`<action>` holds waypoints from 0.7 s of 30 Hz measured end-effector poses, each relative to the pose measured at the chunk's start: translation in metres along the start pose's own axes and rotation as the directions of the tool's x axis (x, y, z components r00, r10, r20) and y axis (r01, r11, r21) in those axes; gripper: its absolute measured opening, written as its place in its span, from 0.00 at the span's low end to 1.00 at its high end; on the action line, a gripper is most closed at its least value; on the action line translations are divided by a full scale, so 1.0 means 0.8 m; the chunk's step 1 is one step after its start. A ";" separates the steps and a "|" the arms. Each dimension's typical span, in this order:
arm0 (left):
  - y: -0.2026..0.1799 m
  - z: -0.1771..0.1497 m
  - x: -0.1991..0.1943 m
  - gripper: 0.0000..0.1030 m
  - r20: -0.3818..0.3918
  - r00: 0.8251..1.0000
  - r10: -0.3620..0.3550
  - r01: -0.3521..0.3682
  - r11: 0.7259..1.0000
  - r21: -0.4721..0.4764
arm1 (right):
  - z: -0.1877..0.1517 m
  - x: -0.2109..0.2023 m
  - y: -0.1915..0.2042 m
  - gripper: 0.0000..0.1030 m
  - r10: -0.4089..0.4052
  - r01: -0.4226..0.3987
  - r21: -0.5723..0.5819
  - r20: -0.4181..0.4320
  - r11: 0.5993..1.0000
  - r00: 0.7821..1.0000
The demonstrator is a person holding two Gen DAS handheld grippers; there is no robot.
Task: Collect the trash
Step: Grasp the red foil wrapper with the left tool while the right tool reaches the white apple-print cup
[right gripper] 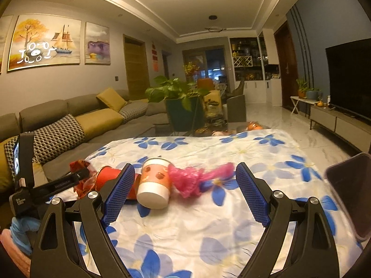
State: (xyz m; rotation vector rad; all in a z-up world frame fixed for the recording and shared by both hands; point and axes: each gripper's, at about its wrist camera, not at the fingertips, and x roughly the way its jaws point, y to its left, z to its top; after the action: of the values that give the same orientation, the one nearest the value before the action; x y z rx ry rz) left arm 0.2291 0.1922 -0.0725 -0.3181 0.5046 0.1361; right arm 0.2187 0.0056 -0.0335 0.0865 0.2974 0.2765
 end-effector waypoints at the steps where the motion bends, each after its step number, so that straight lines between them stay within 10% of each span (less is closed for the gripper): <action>1: 0.000 -0.002 0.003 0.61 -0.011 1.000 -0.009 0.009 1.000 0.001 | -0.001 0.005 0.001 0.83 0.005 -0.005 0.002 -0.008 1.000 1.000; 11: 0.001 -0.010 0.012 0.17 -0.027 0.998 -0.048 0.048 0.999 0.010 | -0.016 0.066 0.008 0.82 0.033 -0.029 0.033 -0.138 0.999 0.990; 21: 0.010 -0.021 -0.040 0.14 0.044 0.998 -0.045 0.047 0.998 -0.035 | -0.021 0.098 0.032 0.69 0.057 -0.054 0.018 -0.207 0.998 0.977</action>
State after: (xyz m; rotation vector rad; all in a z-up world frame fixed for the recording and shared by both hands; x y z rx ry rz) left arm 0.1924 0.1924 -0.0725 -0.3608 0.4517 0.1070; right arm 0.2796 0.0528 -0.0678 0.0782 0.5043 0.3402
